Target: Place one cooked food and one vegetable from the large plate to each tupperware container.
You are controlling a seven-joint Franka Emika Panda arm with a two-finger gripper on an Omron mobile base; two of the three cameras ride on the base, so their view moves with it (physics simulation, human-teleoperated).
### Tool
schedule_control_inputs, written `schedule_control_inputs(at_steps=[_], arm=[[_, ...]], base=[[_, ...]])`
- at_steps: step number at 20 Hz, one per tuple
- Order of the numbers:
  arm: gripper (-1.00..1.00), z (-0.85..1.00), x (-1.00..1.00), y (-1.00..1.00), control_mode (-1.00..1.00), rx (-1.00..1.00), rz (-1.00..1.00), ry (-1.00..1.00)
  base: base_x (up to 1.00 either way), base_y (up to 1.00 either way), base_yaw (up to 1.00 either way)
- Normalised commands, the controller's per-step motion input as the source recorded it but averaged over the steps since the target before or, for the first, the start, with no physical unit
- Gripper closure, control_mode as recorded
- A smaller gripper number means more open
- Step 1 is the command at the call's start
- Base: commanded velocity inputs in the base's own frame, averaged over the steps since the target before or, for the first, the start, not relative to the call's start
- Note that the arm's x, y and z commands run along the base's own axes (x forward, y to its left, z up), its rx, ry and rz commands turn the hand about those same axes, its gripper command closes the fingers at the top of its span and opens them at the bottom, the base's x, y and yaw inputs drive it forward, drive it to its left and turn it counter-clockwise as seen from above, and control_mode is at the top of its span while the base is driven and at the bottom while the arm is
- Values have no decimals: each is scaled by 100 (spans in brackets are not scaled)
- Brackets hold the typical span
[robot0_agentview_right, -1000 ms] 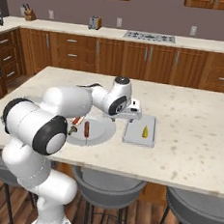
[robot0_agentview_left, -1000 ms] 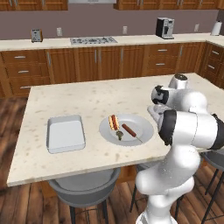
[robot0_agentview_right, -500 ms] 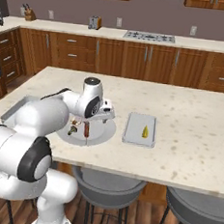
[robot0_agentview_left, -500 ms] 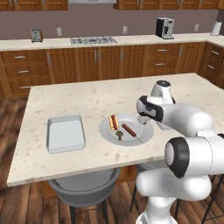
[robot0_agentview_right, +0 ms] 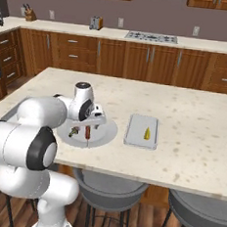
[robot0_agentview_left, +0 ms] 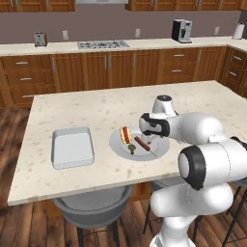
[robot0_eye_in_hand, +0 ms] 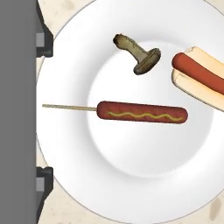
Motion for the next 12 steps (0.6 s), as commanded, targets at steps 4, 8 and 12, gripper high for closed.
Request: schedule_control_inputs(at_steps=[4,8,12], arm=[[-100,-6,0,31,-100,0,0,0],[-100,-16,11,0,-100,0,0,0],[-100,-33,8,0,-100,0,0,0]], base=[[0,0,0],[0,0,0],[0,0,0]])
